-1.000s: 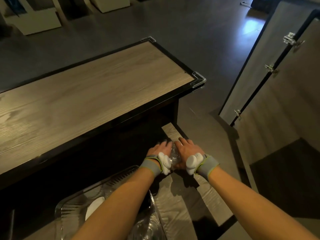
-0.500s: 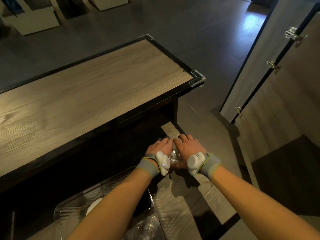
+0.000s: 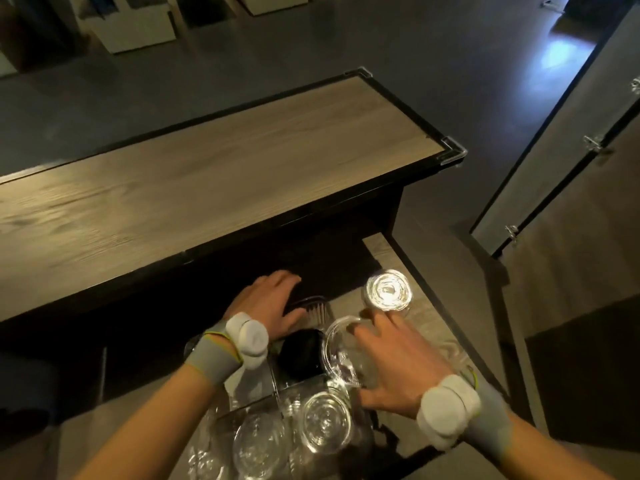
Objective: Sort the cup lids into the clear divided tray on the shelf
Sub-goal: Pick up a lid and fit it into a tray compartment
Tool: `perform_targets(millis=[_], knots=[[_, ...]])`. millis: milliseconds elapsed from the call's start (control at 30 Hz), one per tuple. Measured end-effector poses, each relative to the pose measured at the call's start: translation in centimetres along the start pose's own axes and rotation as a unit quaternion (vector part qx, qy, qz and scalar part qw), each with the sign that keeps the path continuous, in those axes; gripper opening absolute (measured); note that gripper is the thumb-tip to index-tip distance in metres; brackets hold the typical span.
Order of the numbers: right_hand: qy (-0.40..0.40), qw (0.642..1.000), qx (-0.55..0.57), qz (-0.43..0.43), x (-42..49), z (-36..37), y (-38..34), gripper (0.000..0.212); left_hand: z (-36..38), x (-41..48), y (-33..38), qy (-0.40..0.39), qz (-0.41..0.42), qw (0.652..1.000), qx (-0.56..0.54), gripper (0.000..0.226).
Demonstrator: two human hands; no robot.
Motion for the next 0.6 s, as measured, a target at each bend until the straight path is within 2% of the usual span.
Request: perform_targets(millis=[100,200,333,500,600], knots=[[-0.049,0.998,-0.010,-0.030,-1.0,2.3,-2.6,0.082,1.8,-1.2,-2.2,-0.044,-0.056,0.997,-0.002,0.063],[-0.065,0.996,-0.033,-0.047,-1.3,3.2,-4.1,0.070,3.5,-2.1,-3.4,-0.080,-0.072,0.994,-0.006,0.059],[-0.066,0.994,-0.056,-0.060,-1.7,3.9,-5.5,0.063,4.4,-2.9,-4.0,-0.068,-0.070,0.995,-0.008,0.058],[-0.077,0.992,-0.090,-0.051,-1.0,5.5,-7.5,0.075,4.4,-2.9,-4.1,-0.066,-0.069,0.995,-0.017,0.057],[-0.068,0.990,-0.109,-0.054,-0.7,5.2,-8.1,0.074,4.3,-2.9,-4.1,-0.067,-0.067,0.995,-0.017,0.057]])
Point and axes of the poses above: each hand's wrist, its own x-axis towards the middle knuckle, its own z-axis out of the palm, y = z × x, the point moved 3 cm from there along x, towards the middle knuckle, and after that the axes turned 8 degrees about z, right-handed, at the moved point
